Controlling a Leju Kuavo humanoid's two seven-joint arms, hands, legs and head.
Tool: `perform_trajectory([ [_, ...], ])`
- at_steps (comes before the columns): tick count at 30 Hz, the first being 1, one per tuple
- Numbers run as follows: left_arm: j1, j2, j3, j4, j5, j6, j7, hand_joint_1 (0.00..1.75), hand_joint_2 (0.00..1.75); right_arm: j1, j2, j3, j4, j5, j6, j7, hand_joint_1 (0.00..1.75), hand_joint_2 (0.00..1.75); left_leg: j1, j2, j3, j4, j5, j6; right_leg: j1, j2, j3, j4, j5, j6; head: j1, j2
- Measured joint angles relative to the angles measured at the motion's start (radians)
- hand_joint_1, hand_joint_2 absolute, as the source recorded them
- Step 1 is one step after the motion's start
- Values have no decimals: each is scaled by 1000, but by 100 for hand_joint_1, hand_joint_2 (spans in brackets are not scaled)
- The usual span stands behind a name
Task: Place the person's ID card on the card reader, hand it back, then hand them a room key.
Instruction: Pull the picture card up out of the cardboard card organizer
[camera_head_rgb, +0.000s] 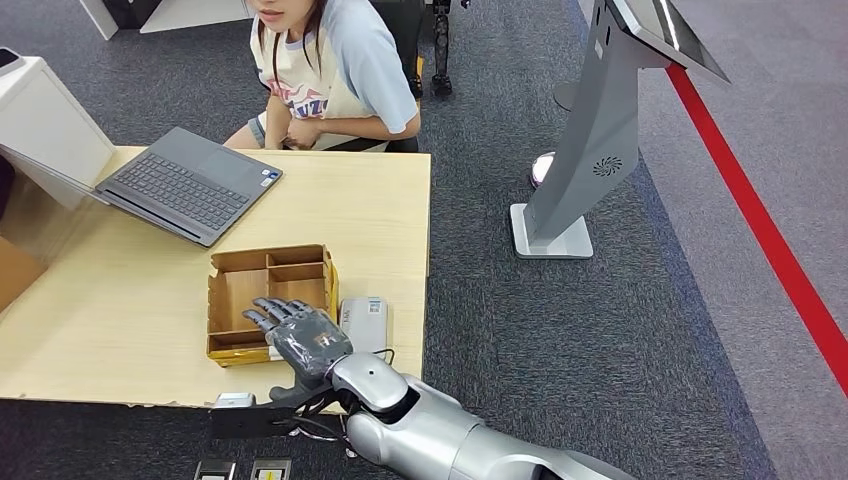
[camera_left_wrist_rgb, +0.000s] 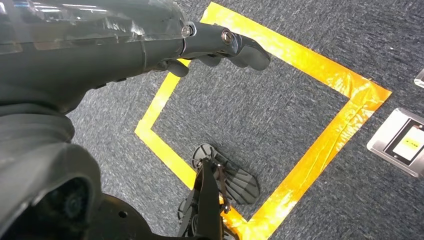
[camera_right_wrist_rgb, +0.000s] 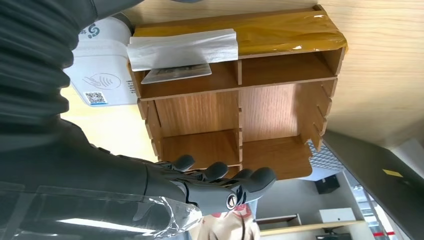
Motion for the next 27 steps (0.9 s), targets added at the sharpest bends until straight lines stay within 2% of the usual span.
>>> perform_trajectory([
  [13, 0, 0, 0, 0, -19, -19, -6, 0, 0, 8, -7, 12, 8, 89, -97, -6, 0, 175, 0, 0, 0, 0, 0, 0, 0, 0, 0, 0, 0, 0, 0, 0],
  [27, 0, 0, 0, 0, -32, -22, -6, 0, 0, 9, 1, 47, 52, 99, -157, 2, 0, 175, 0, 0, 0, 0, 0, 0, 0, 0, 0, 0, 0, 0, 0, 0],
])
